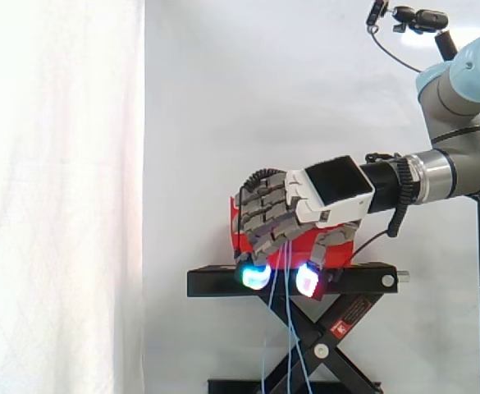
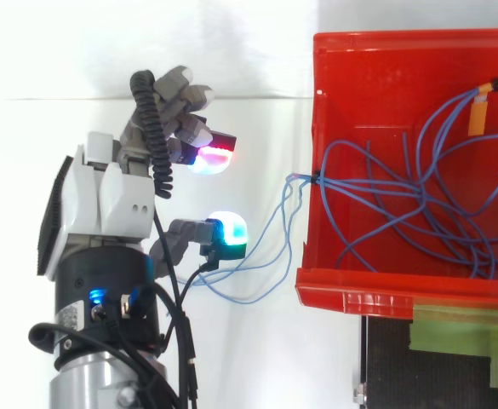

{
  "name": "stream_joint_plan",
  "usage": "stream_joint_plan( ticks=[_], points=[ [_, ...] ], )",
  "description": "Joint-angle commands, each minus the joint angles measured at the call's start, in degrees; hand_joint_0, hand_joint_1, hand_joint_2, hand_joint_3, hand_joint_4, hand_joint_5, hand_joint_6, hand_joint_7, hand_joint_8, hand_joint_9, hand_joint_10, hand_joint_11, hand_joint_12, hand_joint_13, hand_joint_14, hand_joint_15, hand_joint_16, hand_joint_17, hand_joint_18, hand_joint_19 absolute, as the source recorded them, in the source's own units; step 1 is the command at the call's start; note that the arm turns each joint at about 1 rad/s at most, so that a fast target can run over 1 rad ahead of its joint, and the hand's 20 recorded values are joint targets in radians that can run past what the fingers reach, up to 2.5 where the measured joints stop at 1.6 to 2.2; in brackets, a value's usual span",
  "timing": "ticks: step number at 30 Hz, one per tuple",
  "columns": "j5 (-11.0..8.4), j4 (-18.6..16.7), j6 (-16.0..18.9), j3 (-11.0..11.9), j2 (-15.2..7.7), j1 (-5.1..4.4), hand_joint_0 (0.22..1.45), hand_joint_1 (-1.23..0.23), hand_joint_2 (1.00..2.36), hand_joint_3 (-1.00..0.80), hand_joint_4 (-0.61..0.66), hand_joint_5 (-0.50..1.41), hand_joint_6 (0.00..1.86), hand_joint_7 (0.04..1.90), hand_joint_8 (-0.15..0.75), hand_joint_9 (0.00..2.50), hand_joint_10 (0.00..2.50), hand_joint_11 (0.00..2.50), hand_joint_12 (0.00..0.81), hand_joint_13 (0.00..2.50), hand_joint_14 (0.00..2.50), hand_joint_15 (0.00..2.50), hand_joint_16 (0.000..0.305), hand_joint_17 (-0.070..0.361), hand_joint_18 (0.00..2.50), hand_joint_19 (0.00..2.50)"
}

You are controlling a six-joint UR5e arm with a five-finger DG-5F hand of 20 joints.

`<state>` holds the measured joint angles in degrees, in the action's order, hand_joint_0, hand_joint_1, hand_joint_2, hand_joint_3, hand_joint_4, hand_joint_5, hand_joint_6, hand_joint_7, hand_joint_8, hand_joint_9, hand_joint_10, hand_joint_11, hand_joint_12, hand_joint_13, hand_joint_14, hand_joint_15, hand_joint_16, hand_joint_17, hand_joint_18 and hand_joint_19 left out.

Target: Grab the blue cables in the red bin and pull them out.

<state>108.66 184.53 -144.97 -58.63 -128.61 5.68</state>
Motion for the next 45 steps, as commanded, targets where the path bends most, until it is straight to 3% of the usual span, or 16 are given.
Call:
stream_joint_plan(
  ticks=[1,9,26,32,34,45],
  points=[
    [1.29,-1.63,0.0,0.01,0.02,0.39,0.68,-1.11,1.0,-1.0,0.07,0.54,0.31,0.63,0.266,0.65,0.01,1.24,0.381,0.54,0.02,0.56,0.05,0.112,0.38,0.38],
    [3.22,-6.55,0.0,0.01,-0.06,1.0,0.68,-1.1,1.0,-1.0,0.07,0.55,0.2,0.66,0.268,0.65,0.01,1.23,0.38,0.54,0.02,0.56,0.05,0.113,0.38,0.38],
    [4.19,-0.23,1.05,-1.22,-0.06,3.38,0.68,-1.09,1.0,-1.0,0.06,0.57,0.12,0.69,0.268,0.66,0.01,1.24,0.38,0.54,0.02,0.56,0.05,0.112,0.37,0.37],
    [4.72,-1.37,0.87,-1.31,-0.06,3.82,0.68,-1.09,1.0,-1.0,0.07,0.58,0.02,0.72,0.268,0.65,0.02,1.22,0.38,0.54,0.02,0.56,0.05,0.111,0.37,0.38],
    [5.07,-1.63,0.17,-2.54,-0.06,3.82,0.68,-1.09,1.0,-1.0,0.07,0.58,0.0,0.72,0.265,0.65,0.01,1.21,0.378,0.53,0.02,0.56,0.05,0.112,0.37,0.38],
    [5.15,-4.36,-0.97,-2.98,-0.06,3.99,0.69,-1.09,1.0,-1.0,0.07,0.57,0.0,0.69,0.263,0.64,0.02,1.2,0.38,0.53,0.02,0.56,0.05,0.112,0.37,0.38]
  ],
)
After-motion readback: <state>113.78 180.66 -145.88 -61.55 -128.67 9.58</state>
